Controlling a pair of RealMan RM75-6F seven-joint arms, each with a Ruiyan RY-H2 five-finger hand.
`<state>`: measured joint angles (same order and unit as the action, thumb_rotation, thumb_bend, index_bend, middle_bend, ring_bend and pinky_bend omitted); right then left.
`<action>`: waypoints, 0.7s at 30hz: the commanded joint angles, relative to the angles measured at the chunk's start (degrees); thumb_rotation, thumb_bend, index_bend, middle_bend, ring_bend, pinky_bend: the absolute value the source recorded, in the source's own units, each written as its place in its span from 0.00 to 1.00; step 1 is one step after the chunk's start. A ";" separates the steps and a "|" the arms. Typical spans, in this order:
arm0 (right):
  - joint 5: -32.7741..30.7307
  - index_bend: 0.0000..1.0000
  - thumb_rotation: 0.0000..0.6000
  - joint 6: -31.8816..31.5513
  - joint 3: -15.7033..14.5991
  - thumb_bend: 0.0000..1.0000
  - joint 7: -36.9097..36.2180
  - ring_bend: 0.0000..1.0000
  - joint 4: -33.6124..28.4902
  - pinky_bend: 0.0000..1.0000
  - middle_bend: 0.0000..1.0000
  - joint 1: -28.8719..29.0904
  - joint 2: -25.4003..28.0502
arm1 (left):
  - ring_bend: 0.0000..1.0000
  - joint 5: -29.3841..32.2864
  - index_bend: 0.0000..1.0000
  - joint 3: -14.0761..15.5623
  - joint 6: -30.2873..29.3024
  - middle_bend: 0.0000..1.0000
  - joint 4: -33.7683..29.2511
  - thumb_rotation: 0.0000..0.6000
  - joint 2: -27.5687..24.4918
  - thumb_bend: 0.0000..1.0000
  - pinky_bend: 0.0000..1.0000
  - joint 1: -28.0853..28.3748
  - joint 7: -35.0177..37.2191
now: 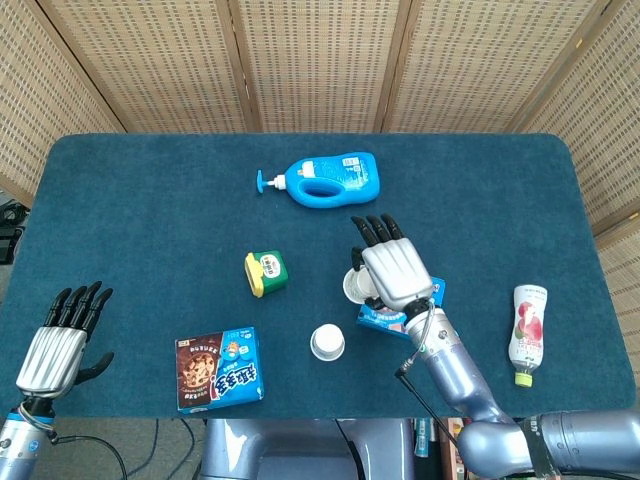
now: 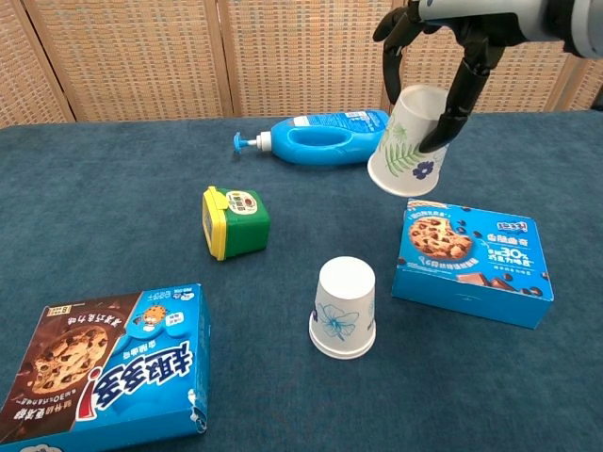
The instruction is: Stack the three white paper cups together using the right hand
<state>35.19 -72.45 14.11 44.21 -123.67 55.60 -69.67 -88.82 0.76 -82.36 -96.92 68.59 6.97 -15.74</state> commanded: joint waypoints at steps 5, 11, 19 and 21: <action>7.02 0.53 1.00 -2.83 -4.12 0.10 -1.32 0.00 -3.79 0.09 0.12 -3.67 0.30 | 0.00 0.15 0.00 0.02 0.21 0.00 0.04 1.00 0.14 0.26 0.00 0.05 -0.27; 9.93 0.53 1.00 -3.73 -5.39 0.10 -2.08 0.00 -4.70 0.09 0.12 -5.14 -0.39 | 0.00 0.29 0.00 0.00 0.43 0.00 0.06 1.00 0.29 0.26 0.00 0.13 -0.56; 11.05 0.53 1.00 -3.66 -6.91 0.10 -2.46 0.00 -4.85 0.09 0.12 -6.34 -2.51 | 0.00 0.06 0.00 0.00 0.03 0.00 -0.02 1.00 0.17 0.26 0.00 0.00 -0.29; 11.23 0.53 1.00 -3.47 -7.17 0.10 -2.56 0.00 -4.65 0.09 0.12 -6.48 -3.36 | 0.00 0.07 0.00 0.03 0.11 0.00 -0.01 1.00 0.18 0.26 0.00 0.02 -0.33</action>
<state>46.28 -76.02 7.13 41.73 -128.45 49.25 -72.68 -88.75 0.79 -82.25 -96.94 68.77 6.99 -16.06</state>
